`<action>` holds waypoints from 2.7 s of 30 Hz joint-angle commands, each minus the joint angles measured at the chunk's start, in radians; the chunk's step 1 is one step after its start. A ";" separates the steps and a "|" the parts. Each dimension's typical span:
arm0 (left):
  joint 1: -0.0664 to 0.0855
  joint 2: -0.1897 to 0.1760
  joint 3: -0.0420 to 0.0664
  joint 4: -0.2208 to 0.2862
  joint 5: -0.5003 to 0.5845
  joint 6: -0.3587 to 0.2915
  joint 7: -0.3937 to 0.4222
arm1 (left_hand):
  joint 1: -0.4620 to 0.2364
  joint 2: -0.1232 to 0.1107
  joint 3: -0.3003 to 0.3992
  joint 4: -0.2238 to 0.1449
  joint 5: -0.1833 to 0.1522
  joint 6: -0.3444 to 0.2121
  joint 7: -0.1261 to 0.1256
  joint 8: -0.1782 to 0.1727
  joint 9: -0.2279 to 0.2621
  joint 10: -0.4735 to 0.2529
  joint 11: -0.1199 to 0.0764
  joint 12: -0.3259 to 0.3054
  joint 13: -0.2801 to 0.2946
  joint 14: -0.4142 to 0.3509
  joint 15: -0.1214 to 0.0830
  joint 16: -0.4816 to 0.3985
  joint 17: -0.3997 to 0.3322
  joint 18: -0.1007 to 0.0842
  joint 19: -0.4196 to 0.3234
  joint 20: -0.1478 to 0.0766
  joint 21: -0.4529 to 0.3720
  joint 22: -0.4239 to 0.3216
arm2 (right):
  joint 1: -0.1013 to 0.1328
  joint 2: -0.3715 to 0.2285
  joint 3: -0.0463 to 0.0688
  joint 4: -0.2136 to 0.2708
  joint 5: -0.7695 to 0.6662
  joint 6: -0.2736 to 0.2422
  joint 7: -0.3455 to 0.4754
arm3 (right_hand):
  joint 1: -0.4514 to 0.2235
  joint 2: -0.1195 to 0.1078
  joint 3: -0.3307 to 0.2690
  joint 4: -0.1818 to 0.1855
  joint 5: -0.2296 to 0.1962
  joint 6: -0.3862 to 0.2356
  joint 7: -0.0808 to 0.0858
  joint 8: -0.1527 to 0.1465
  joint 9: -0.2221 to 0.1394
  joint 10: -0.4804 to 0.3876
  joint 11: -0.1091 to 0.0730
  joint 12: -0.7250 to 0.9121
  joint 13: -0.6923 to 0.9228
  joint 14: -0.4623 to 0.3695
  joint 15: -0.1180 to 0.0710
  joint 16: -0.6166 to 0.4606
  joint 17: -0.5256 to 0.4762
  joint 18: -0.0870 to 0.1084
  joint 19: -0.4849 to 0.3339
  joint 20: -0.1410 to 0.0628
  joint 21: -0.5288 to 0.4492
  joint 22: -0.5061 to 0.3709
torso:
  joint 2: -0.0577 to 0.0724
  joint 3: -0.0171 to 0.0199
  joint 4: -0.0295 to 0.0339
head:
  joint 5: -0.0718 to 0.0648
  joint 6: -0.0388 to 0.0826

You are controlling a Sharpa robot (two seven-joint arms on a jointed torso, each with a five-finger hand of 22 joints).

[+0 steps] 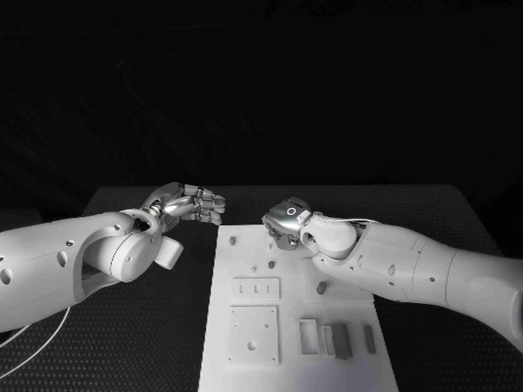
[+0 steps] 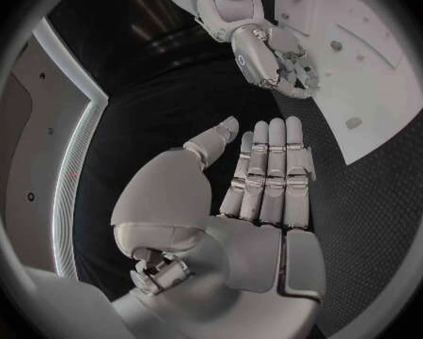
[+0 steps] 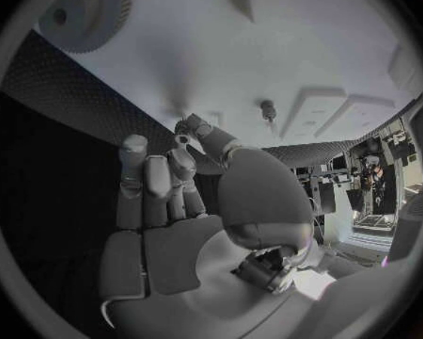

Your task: Assemble the parts on the task board

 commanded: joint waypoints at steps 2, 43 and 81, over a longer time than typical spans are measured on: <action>0.002 0.002 0.001 0.002 -0.003 0.013 0.007 | -0.008 -0.002 0.004 -0.003 0.001 -0.004 0.002 -0.005 0.001 0.000 0.010 -0.004 0.001 -0.004 0.002 -0.006 0.002 -0.003 -0.007 0.001 -0.004 0.002 | -0.001 0.004 -0.001 -0.007 0.005 0.019 0.014 | -0.002 -0.007 0.004 -0.004 0.000 0.149 -0.016 0.006 0.001 -0.054 -0.040 -0.001 -0.002 0.021 -0.023 0.005 -0.004 0.031 -0.008 -0.012 -0.003 0.014 | 0.000 0.0004 0.0000 | 0.000 0.001; 0.007 -0.018 0.001 0.010 -0.003 0.014 0.016 | -0.007 -0.007 0.005 -0.006 0.001 -0.007 0.003 -0.007 0.003 0.001 0.010 -0.008 0.002 -0.005 0.003 -0.011 0.006 -0.002 -0.009 0.001 -0.005 0.004 | 0.057 -0.328 0.045 0.159 0.525 0.081 0.208 | -0.029 -0.161 0.022 0.101 0.000 -0.069 0.063 -0.107 -0.050 -0.112 0.035 0.019 -0.045 -0.062 0.045 0.017 -0.108 0.031 -0.020 0.013 -0.026 0.015 | 0.001 0.0081 -0.0193 | -0.009 0.021; 0.007 -0.019 0.001 0.007 -0.005 0.017 0.011 | -0.006 -0.006 0.006 -0.007 0.001 -0.008 0.003 -0.008 0.004 0.002 0.010 -0.010 0.003 -0.005 0.003 -0.013 0.009 -0.002 -0.009 0.002 -0.006 0.006 | 0.010 -0.261 0.040 0.045 0.552 0.142 0.205 | -0.044 -0.122 0.008 0.125 0.000 -0.072 0.069 -0.098 -0.050 -0.141 0.041 0.047 -0.051 -0.085 0.052 0.040 -0.114 0.031 -0.034 0.018 -0.021 0.019 | 0.001 0.0033 -0.0150 | -0.009 -0.001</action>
